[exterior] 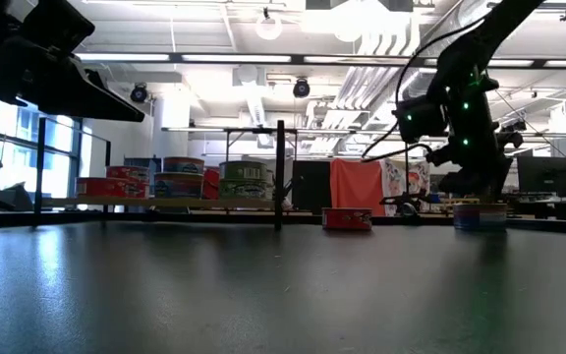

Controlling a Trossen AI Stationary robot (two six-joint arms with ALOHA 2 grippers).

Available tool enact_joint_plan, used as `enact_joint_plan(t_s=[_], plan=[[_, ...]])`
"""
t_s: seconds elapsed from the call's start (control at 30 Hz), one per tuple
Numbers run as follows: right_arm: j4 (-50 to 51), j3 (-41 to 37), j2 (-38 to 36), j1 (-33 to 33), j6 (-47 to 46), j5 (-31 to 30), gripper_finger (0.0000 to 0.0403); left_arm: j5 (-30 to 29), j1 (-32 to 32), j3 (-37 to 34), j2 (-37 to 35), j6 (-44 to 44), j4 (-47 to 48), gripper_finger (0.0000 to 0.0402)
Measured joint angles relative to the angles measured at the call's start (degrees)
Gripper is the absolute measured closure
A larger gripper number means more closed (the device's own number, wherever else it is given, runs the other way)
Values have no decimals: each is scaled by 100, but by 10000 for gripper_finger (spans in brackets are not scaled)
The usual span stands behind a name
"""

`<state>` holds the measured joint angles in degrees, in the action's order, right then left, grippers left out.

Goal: Stack canned seafood by type on shelf
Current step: Stack the pink blue tuna can on the top of the other pink blue tuna can

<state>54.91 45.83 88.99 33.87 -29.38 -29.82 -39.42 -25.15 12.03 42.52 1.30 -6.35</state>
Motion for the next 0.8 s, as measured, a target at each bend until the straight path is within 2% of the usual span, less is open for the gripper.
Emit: enact_joint_plan(t_s=[0.2, 0.37, 0.5, 0.57, 0.67, 0.8], plan=[[330, 381, 15, -1003, -424, 987, 360, 25, 0, 0, 0, -6, -145, 239], [-20, 663, 20, -1952, -808, 1936, 382, 350, 0, 0, 0, -192, -353, 239], [-1022, 678, 41, -2643, -968, 2566, 392, 941, 0, 0, 0, -422, -551, 239], [-1602, 681, 115, -2947, -1024, 2675, 395, 1293, 0, 0, 1, -541, -598, 239], [-2528, 681, 377, -3292, -1070, 2644, 400, 1590, -4, 0, 2, -656, -613, 239], [-4100, 700, 1006, -3590, -1088, 2413, 402, 1598, -2, 0, 4, -716, -504, 239]])
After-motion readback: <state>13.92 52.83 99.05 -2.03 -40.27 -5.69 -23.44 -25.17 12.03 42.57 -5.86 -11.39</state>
